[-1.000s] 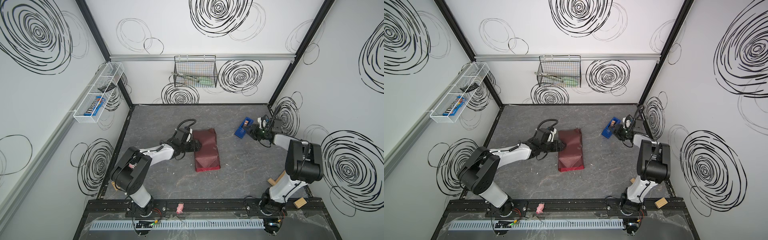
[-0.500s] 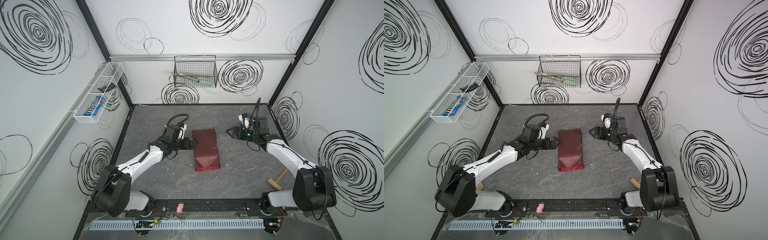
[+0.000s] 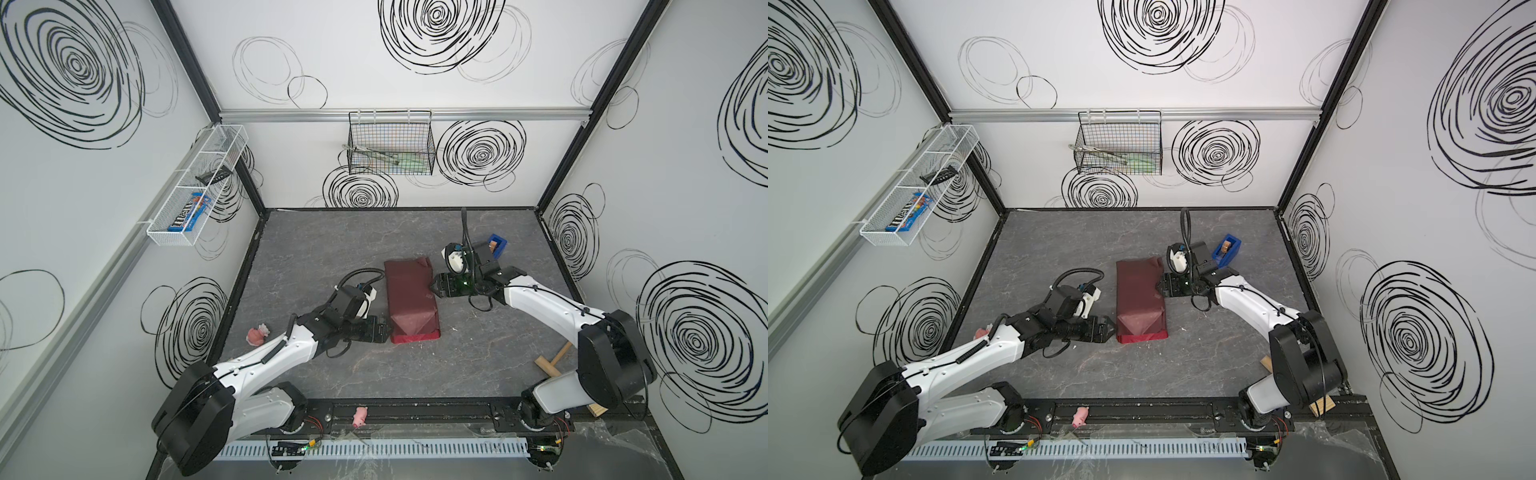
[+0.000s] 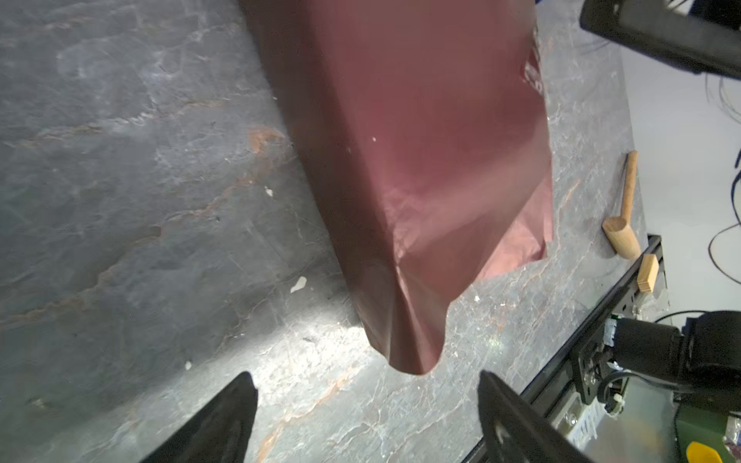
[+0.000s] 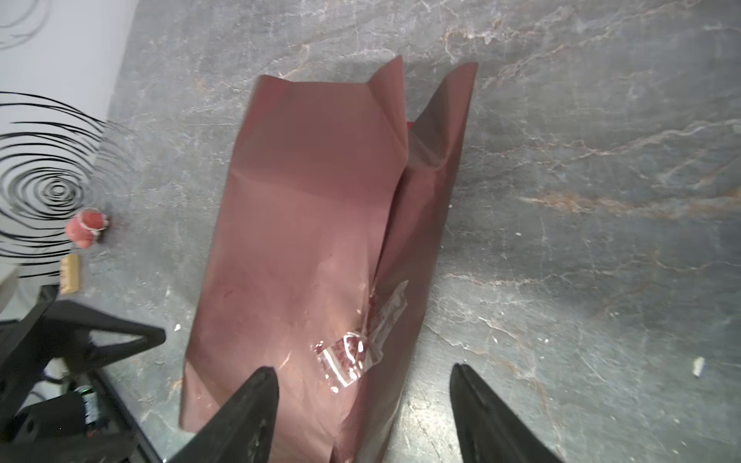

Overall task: Wrap a gift box in wrapping paper
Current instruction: Wrap the gift box with the wrapping paper.

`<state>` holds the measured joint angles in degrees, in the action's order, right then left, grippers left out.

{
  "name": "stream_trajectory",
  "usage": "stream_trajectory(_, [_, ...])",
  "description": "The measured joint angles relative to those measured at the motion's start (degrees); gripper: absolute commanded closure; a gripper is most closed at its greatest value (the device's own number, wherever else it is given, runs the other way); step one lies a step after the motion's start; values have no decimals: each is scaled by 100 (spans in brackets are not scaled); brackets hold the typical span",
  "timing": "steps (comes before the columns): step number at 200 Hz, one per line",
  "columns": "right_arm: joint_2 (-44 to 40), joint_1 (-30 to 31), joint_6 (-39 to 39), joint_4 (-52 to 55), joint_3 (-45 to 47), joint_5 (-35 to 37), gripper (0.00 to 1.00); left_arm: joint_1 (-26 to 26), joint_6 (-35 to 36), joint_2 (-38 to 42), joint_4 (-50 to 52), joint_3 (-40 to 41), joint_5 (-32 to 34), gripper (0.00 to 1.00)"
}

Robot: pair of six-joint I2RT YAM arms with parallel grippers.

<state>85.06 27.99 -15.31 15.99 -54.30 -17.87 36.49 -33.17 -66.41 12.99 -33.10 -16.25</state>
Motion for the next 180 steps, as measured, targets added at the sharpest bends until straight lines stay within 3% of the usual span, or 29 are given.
stream_trajectory(78, [367, 94, -52, -208, 157, 271, 25, 391, -428, -251, -424, 188, 332, 11])
stream_trajectory(113, [514, 131, -70, -387, 157, 190, 33, 413, -487, -256, -470, 247, 444, 11])
stream_trajectory(180, [640, 131, -175, -763, 249, -57, 38, 450, -498, -256, -549, 271, 455, 15])
